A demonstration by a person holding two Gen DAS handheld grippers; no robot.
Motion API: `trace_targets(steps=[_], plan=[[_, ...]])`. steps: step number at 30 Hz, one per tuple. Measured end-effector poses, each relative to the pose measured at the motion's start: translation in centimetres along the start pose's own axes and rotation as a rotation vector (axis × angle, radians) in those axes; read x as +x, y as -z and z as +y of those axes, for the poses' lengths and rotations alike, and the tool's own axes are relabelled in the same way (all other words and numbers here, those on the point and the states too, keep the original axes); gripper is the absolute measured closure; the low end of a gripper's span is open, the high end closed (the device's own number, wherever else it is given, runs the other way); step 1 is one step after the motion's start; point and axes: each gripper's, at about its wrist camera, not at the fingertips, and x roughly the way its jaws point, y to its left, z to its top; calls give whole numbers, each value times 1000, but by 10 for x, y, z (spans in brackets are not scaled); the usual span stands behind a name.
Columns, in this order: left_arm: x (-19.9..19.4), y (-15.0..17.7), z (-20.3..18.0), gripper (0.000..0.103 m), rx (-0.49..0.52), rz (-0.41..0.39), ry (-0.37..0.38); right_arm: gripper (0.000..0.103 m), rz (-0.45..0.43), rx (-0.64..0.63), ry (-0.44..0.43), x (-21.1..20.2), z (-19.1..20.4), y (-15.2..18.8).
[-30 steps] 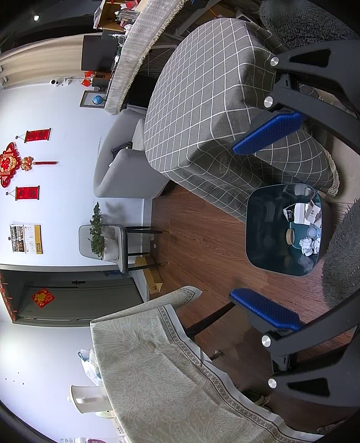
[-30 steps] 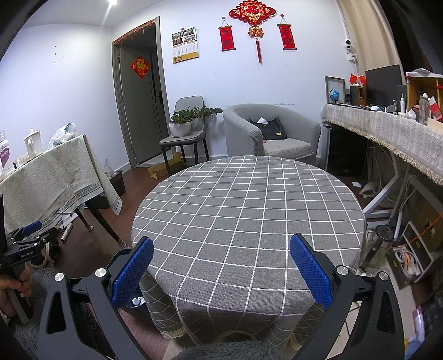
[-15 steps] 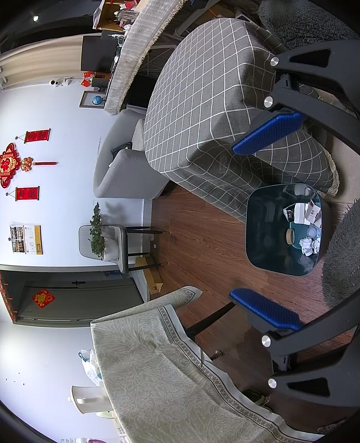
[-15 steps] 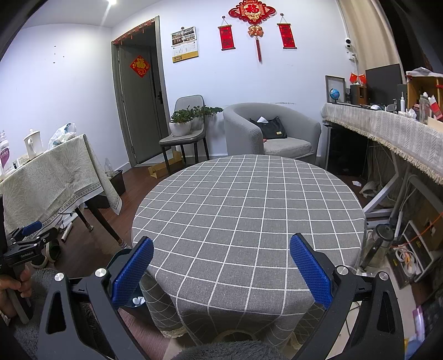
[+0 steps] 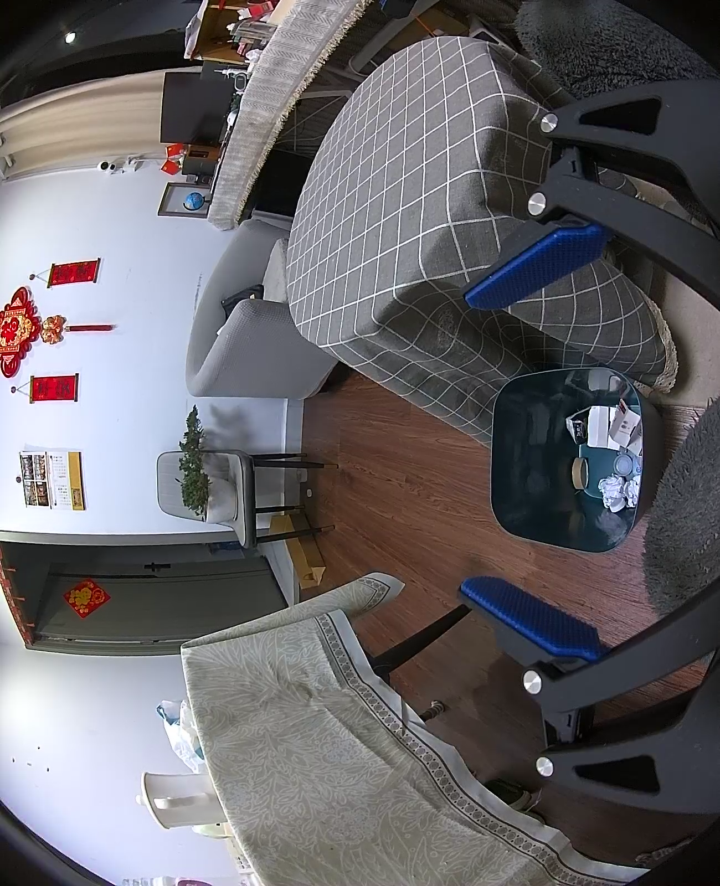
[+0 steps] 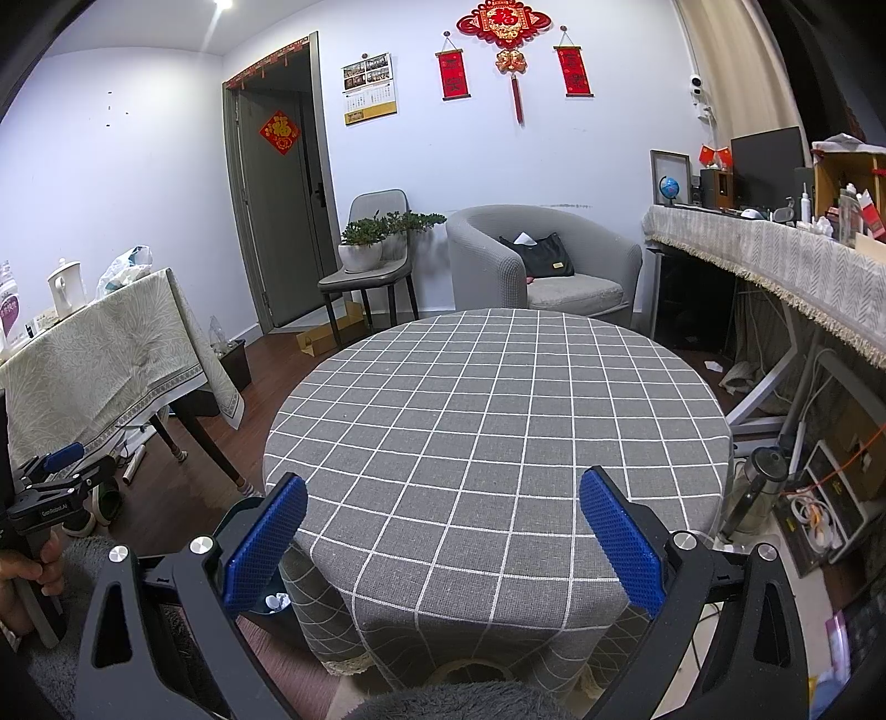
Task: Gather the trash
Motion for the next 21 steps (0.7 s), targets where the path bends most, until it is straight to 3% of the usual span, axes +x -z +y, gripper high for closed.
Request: trace_targets(steps=[21], plan=[[2,1,2,4,0,4,-4,3,2,-5,1,0,0,4]])
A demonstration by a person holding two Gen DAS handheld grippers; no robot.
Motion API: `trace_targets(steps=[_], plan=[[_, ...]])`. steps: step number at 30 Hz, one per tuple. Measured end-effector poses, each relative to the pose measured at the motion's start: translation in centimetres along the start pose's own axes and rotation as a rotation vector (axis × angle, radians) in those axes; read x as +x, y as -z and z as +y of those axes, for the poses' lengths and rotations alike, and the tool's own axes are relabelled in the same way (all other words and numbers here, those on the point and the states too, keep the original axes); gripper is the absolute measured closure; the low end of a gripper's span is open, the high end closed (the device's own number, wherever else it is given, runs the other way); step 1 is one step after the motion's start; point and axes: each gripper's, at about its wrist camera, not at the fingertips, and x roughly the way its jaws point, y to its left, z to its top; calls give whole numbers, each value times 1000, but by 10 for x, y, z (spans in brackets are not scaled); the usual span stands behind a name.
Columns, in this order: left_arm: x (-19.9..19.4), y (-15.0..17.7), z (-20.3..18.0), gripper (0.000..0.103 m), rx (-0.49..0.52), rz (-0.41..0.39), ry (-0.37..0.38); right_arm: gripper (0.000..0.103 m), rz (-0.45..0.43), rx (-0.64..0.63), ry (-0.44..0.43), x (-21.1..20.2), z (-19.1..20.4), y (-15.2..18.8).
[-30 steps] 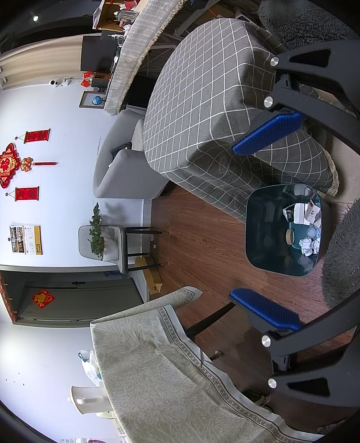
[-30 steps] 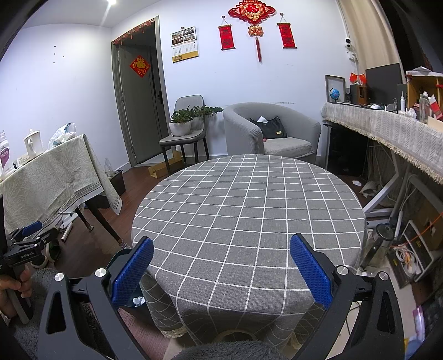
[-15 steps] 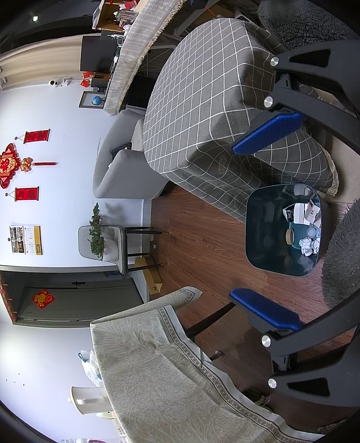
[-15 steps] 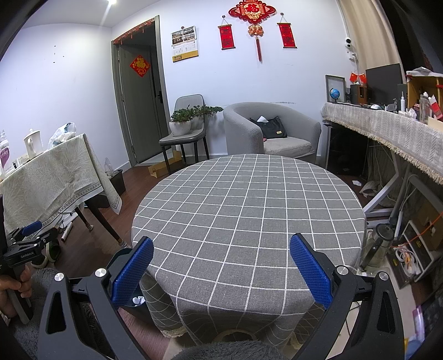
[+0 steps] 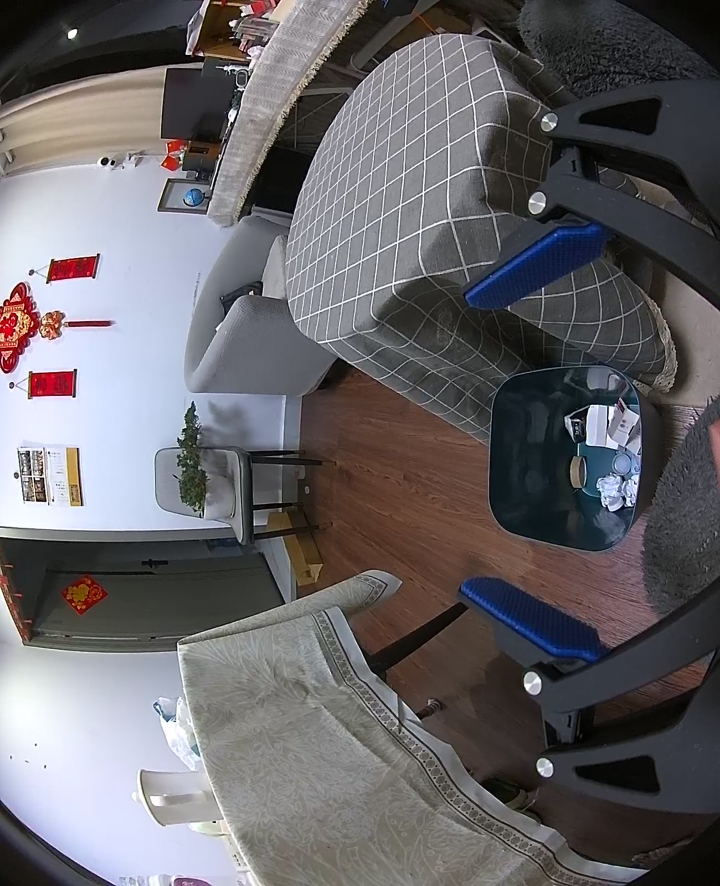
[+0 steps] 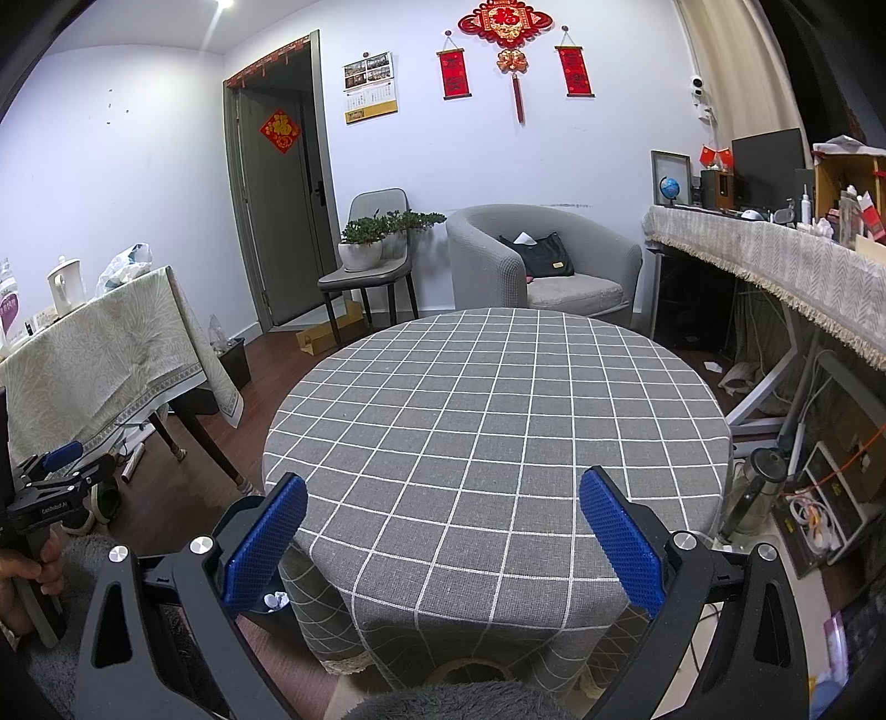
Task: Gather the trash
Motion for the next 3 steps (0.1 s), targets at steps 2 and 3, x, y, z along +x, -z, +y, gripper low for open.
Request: trace_targets(steps=[2,3], plan=[[0,0,0,4,-1,0,-1,3,0,1,0,0,0,1],[0,0,0,4,0,0,-1,3,0,1,0,0,0,1]])
